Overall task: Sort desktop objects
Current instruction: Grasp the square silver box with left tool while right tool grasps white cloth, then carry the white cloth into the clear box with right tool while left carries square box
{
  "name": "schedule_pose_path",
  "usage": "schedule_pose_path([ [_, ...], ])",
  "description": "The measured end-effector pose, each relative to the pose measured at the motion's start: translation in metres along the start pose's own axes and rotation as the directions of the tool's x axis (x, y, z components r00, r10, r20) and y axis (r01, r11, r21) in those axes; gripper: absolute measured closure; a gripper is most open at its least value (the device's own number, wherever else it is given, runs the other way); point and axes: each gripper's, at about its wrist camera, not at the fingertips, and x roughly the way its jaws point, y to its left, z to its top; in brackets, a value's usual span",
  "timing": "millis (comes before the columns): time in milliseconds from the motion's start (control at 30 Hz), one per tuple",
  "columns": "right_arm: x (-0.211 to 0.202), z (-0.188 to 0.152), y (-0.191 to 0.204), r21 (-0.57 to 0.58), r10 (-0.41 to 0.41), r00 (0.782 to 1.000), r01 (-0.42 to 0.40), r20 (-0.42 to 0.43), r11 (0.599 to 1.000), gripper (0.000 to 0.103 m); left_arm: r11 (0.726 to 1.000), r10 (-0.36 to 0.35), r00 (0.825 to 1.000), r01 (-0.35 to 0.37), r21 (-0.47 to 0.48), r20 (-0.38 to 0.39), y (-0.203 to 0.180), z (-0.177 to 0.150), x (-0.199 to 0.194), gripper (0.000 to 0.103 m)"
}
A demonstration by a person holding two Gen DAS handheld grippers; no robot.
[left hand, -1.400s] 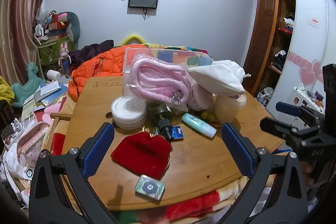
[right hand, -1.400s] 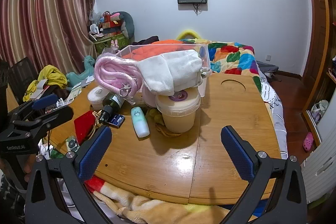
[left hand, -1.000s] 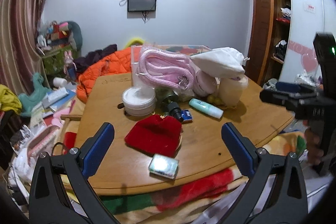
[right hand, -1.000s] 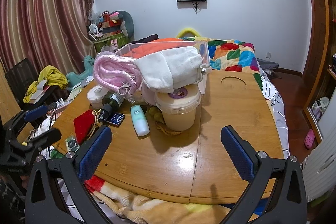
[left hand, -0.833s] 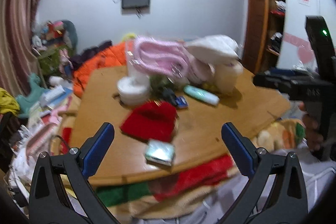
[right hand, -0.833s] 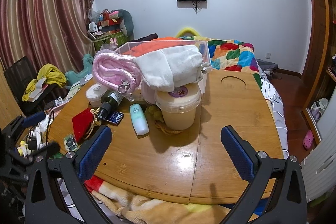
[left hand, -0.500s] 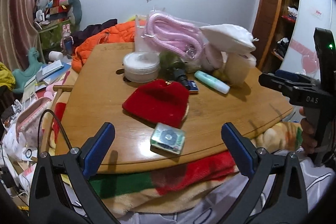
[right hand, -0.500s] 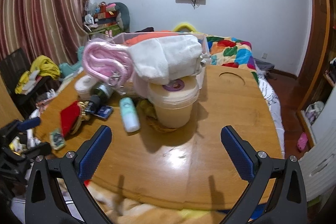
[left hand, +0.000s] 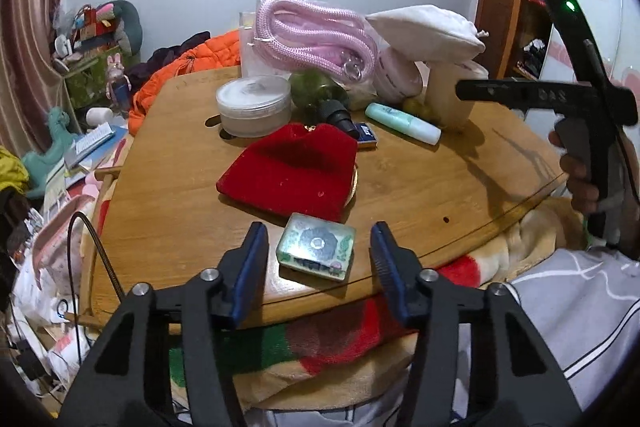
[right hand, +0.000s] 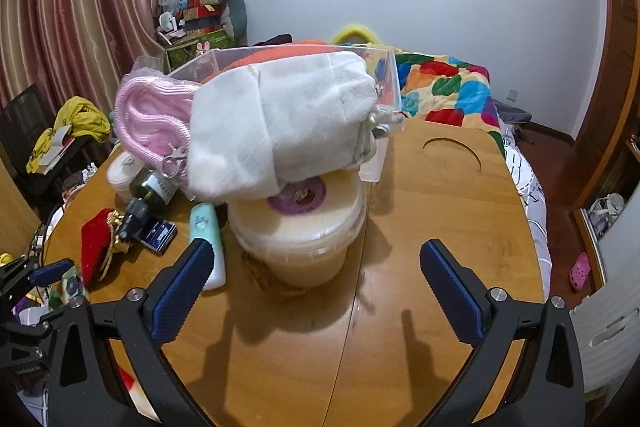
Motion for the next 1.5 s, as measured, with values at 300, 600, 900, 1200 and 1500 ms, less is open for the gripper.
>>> schedule_pose_path([
  [300, -0.032, 0.007, 0.005, -0.011, 0.031, 0.996, -0.030, 0.084, 0.999, 0.002, 1.000, 0.016, 1.000, -0.016, 0.022, 0.015, 0.001, -0.002, -0.002, 0.066],
  [600, -0.007, 0.046, 0.016, -0.071, 0.013, 0.997, -0.007, 0.081, 0.997, 0.001, 0.999, 0.032, 0.999, -0.032, -0.008, 0.040, 0.009, 0.001, -0.014, 0.066],
  [900, 0.018, 0.051, 0.010, -0.064, 0.054, 0.998, -0.053, 0.017, 0.997, 0.030, 0.997, -0.012, 0.998, 0.016, -0.075, 0.060, 0.025, 0.010, -0.021, 0.066],
  [1200, -0.003, 0.053, 0.001, -0.051, 0.110, 0.993, -0.108, 0.036, 0.993, 0.049, 0.995, 0.011, 0.997, -0.003, -0.103, 0.083, 0.035, 0.030, -0.025, 0.066],
  [1500, -0.020, 0.064, -0.007, -0.047, 0.143, 0.988, -0.140, 0.059, 0.989, 0.055, 0.998, -0.008, 0.992, 0.016, -0.059, 0.127, 0.046, 0.075, -0.029, 0.066],
])
